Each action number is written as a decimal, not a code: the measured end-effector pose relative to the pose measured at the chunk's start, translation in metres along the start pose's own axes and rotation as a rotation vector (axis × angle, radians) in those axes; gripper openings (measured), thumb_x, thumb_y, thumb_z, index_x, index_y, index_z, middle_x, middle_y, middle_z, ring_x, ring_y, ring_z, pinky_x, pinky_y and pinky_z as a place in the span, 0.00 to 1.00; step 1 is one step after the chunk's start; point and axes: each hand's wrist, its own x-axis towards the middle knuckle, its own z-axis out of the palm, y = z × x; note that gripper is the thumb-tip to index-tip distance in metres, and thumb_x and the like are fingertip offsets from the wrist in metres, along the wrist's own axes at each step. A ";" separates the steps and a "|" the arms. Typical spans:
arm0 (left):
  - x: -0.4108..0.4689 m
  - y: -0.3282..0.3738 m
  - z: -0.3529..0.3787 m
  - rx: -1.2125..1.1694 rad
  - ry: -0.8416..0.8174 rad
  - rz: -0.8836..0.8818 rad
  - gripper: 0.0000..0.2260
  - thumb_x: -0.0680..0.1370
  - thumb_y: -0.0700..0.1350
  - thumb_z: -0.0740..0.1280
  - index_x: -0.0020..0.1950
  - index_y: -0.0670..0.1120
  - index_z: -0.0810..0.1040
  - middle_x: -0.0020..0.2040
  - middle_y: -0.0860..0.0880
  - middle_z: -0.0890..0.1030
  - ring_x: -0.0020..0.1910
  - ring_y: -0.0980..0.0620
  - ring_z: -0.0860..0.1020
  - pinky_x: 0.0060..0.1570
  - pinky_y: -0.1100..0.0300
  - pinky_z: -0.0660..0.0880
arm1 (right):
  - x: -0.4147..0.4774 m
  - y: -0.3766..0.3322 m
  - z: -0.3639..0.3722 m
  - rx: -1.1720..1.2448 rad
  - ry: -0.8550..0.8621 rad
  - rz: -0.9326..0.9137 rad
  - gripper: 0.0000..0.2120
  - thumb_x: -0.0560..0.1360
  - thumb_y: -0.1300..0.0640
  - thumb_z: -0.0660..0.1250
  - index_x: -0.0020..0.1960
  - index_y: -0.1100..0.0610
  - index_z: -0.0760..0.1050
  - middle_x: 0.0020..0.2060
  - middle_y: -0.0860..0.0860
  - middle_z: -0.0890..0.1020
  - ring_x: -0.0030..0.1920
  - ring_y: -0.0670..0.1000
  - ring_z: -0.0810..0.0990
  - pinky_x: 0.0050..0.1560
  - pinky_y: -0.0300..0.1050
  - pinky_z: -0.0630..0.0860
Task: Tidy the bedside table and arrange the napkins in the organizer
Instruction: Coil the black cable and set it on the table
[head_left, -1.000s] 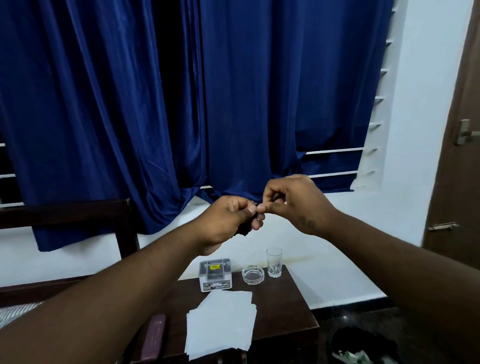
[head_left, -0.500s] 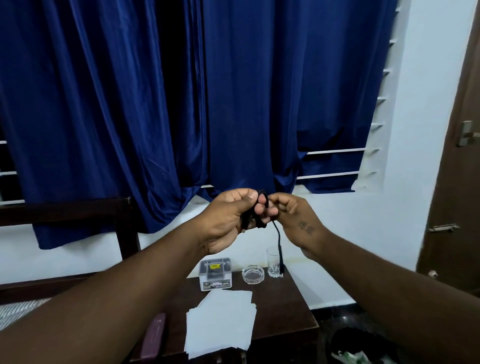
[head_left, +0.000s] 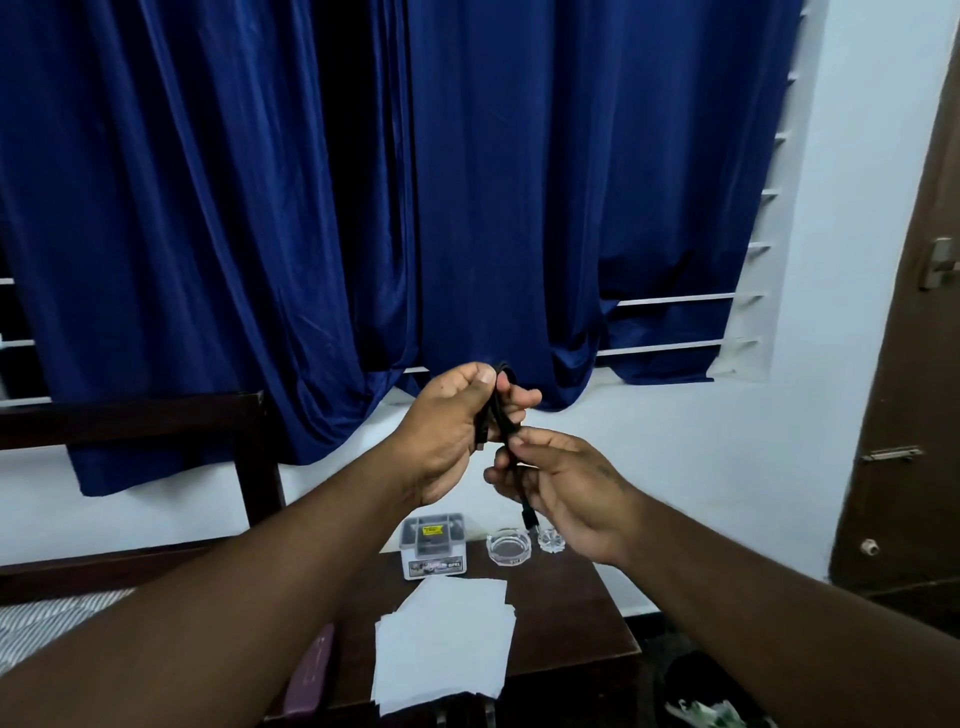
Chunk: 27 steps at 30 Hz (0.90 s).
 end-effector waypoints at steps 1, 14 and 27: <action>0.000 -0.001 0.000 -0.010 0.000 0.007 0.12 0.87 0.45 0.54 0.50 0.43 0.73 0.47 0.43 0.87 0.61 0.37 0.79 0.59 0.52 0.76 | -0.001 -0.001 0.002 0.080 -0.002 0.032 0.10 0.83 0.58 0.60 0.53 0.62 0.79 0.40 0.55 0.80 0.46 0.56 0.83 0.63 0.53 0.77; -0.004 -0.017 0.018 0.031 0.229 0.112 0.13 0.86 0.45 0.58 0.48 0.44 0.79 0.50 0.43 0.85 0.43 0.51 0.80 0.39 0.60 0.76 | 0.009 -0.002 0.021 0.205 0.260 0.056 0.17 0.79 0.46 0.68 0.54 0.60 0.84 0.43 0.54 0.87 0.45 0.52 0.87 0.54 0.49 0.82; -0.005 -0.024 0.017 0.164 0.354 0.069 0.13 0.86 0.43 0.59 0.49 0.46 0.83 0.37 0.51 0.77 0.33 0.60 0.73 0.41 0.67 0.71 | 0.010 -0.013 0.013 0.102 0.425 -0.030 0.10 0.80 0.55 0.69 0.49 0.62 0.83 0.37 0.57 0.87 0.35 0.50 0.87 0.42 0.45 0.85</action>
